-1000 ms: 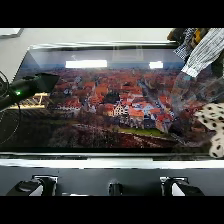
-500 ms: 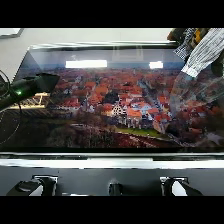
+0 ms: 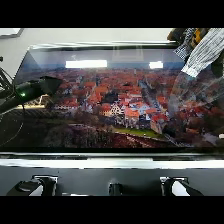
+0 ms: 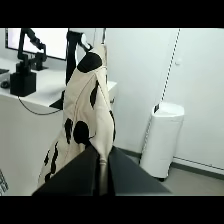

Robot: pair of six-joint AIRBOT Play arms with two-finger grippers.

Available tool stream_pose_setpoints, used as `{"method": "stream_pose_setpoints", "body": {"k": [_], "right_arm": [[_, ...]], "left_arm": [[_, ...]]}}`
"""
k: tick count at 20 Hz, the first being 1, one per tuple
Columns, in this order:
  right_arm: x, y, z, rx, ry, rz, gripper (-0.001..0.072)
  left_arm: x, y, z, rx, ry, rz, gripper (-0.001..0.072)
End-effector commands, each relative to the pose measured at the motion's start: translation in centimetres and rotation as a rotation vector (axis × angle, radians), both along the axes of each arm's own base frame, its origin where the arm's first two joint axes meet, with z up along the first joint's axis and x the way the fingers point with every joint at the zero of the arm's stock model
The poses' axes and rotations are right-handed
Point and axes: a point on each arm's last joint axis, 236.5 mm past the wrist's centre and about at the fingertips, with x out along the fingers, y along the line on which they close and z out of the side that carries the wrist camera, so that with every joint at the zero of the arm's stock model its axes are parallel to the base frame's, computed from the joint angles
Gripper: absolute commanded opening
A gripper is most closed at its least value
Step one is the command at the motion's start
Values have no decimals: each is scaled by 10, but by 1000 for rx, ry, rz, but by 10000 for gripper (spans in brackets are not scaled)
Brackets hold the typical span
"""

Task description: Fold the clothes and pants, and hang the long-sleeved shirts on hangers.

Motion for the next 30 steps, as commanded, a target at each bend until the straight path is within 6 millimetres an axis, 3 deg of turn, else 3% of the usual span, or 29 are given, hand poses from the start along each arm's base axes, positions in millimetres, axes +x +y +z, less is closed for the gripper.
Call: {"method": "stream_pose_setpoints", "body": {"k": [1, 5, 9, 12, 17, 18, 20, 21, 24, 25, 26, 27, 28, 30], "right_arm": [[-6, 2, 15, -54, -3, -23, 16], [-9, -3, 21, -91, -3, -56, 16], [-44, -32, 15, -36, -108, -96, 16], [-38, -49, -5, 43, -125, -68, 16], [-29, -52, -19, 100, -127, -45, 21], [-32, -50, -18, 101, -132, -46, 59], [-40, -42, -10, 89, -151, -40, 386], [-46, -36, -4, 79, -163, -39, 460], [-80, -5, 23, 22, -225, -32, 459], [-95, 11, 36, -8, -255, -26, 442], [-107, 25, 47, -32, -298, -8, 347], [-110, 39, 55, -37, -368, 50, 200], [-101, 49, 56, -9, -422, 137, 34], [-36, 72, 42, 109, -400, 416, 20]], "left_arm": [[0, 1, -6, -8, 19, 8, 678], [0, 1, -6, -8, 20, 8, 678], [0, 1, -6, -8, 19, 8, 678], [0, 1, -6, -13, 22, 10, 678], [0, 1, -6, -20, 25, 14, 677], [0, 1, -5, -31, 32, 20, 671], [-1, 1, -5, -33, 31, 20, 669], [-1, 1, -4, -33, 30, 20, 668], [-3, 1, 0, -36, 21, 22, 663], [-4, 2, 2, -36, 16, 24, 614], [-5, 5, 5, -36, 6, 30, 428], [-6, 8, 8, -32, -5, 33, 219], [-6, 11, 11, -20, -19, 36, 46], [-5, 19, 12, 6, -35, 48, 18]]}}
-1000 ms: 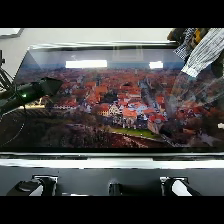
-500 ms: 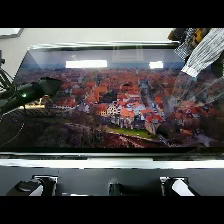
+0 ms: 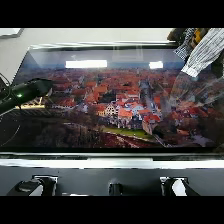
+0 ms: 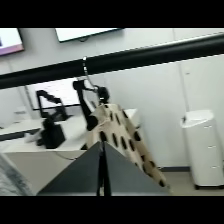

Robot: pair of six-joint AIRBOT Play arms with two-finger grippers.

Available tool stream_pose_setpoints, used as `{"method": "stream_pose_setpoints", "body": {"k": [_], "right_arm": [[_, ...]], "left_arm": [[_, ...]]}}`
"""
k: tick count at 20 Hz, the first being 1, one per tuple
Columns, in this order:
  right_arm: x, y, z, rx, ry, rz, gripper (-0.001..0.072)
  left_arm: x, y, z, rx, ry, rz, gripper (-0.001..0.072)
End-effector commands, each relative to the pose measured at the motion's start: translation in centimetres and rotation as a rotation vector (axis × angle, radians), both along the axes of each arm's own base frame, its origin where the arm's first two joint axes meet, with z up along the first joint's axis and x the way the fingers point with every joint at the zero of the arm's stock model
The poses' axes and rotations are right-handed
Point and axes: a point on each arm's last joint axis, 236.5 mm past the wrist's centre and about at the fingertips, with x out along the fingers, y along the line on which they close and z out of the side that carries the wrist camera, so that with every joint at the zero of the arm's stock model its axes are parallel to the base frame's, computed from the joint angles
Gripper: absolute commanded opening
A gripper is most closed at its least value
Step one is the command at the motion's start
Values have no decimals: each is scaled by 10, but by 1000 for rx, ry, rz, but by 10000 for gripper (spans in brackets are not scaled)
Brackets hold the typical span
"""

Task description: Fold the clothes and pants, and hang the long-sleeved shirts on hangers.

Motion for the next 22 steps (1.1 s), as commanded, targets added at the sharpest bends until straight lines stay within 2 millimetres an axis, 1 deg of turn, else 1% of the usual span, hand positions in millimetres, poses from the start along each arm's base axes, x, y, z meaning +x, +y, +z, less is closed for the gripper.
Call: {"method": "stream_pose_setpoints", "body": {"k": [1, 2, 3, 4, 5, 6, 7, 8, 9, 10, 12, 13, 14, 15, 16, 17, 18, 22], "right_arm": [[95, 57, -15, 65, 25, 494, 17], [139, 84, -31, 101, 75, 704, 17], [178, 115, -52, 139, 150, 904, 16], [213, 142, -87, 197, 273, 1054, 16], [239, 165, -130, 265, 433, 1132, 16], [256, 184, -175, 297, 620, 1154, 16], [267, 205, -212, 273, 804, 1161, 16], [271, 228, -243, 239, 957, 1165, 16], [270, 260, -274, 217, 1079, 1203, 16], [264, 293, -306, 202, 1190, 1263, 17], [242, 346, -363, 218, 1322, 1368, 17], [229, 364, -387, 224, 1365, 1405, 17], [218, 377, -408, 250, 1386, 1426, 19], [208, 383, -422, 275, 1403, 1435, 20], [200, 384, -434, 300, 1427, 1434, 21], [194, 384, -440, 327, 1442, 1434, 21], [192, 383, -442, 335, 1456, 1427, 21], [192, 383, -442, 334, 1451, 1430, 22]], "left_arm": [[0, 12, 3, 41, -24, 19, 18], [1, 13, 2, 53, -25, 22, 18], [1, 16, 0, 71, -26, 25, 18], [0, 18, -4, 92, -17, 23, 18], [-3, 19, -10, 120, 2, 14, 18], [-8, 21, -19, 156, 31, 0, 18], [-15, 23, -29, 197, 70, -17, 18], [-22, 27, -40, 243, 108, -31, 17], [-30, 33, -49, 293, 143, -40, 17], [-38, 41, -57, 352, 176, -44, 17], [-49, 59, -65, 450, 212, -32, 17], [-52, 66, -65, 482, 208, -19, 18], [-53, 70, -63, 500, 200, -10, 18], [-53, 72, -61, 508, 195, -5, 18], [-54, 73, -61, 511, 193, -3, 18], [-54, 73, -60, 510, 192, -3, 19], [-54, 73, -60, 510, 192, -3, 20], [-54, 73, -61, 510, 193, -3, 19]]}}
